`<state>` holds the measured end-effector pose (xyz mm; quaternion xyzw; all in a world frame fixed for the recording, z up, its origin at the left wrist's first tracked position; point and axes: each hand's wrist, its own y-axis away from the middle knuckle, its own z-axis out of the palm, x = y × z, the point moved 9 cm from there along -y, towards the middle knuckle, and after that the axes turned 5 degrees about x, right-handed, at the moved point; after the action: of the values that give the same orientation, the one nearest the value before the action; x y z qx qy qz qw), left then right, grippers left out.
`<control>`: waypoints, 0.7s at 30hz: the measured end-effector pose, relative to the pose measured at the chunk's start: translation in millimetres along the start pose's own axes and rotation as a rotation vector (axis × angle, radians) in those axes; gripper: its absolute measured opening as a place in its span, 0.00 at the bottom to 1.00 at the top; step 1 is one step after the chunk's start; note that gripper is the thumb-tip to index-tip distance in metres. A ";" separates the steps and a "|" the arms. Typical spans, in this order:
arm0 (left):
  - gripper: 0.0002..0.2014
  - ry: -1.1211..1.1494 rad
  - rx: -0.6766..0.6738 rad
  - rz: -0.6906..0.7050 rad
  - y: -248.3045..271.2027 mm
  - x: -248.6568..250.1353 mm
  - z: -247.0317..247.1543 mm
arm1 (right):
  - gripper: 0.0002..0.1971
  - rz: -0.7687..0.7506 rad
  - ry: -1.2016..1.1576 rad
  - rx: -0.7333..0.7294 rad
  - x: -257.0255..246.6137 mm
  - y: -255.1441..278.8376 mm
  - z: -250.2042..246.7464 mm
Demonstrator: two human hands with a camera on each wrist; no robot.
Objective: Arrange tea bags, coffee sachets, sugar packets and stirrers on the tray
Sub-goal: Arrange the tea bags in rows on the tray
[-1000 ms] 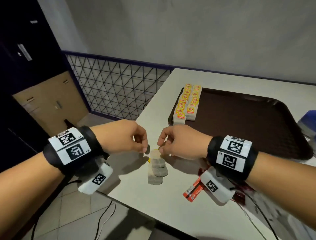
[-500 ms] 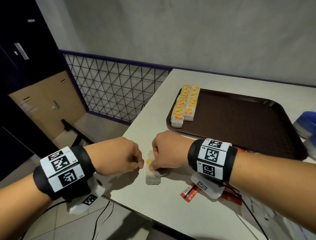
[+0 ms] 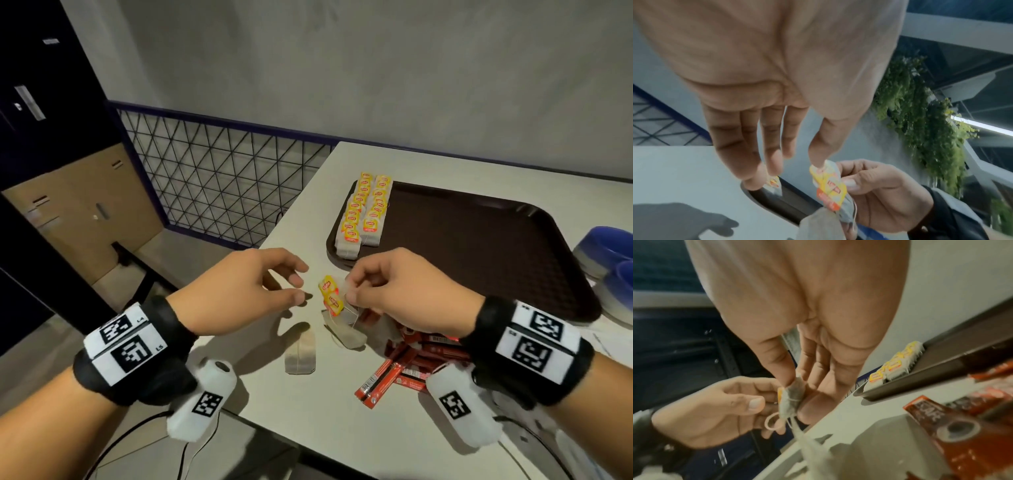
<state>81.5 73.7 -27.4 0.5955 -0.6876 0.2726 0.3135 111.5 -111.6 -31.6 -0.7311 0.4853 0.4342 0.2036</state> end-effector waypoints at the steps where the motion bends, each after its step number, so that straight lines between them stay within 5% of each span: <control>1: 0.15 0.066 -0.010 0.000 -2.0 3.2 3.2 | 0.05 0.015 -0.119 -0.002 1.0 4.0 -2.0; 5: 0.15 0.169 -0.078 0.060 -10.1 17.2 19.3 | 0.06 0.021 -0.325 0.013 8.1 10.2 -5.5; 12: 0.03 0.342 0.021 0.093 -20.9 24.8 20.5 | 0.08 0.035 -0.430 0.010 16.7 9.1 -4.4; 21: 0.00 0.299 0.099 0.082 -21.3 23.1 13.3 | 0.15 0.023 -0.222 -0.015 18.5 4.5 -3.6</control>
<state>99.0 45.8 -18.5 0.5343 -0.6428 0.4044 0.3711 111.8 -126.1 -44.4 -0.6745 0.4647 0.5184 0.2458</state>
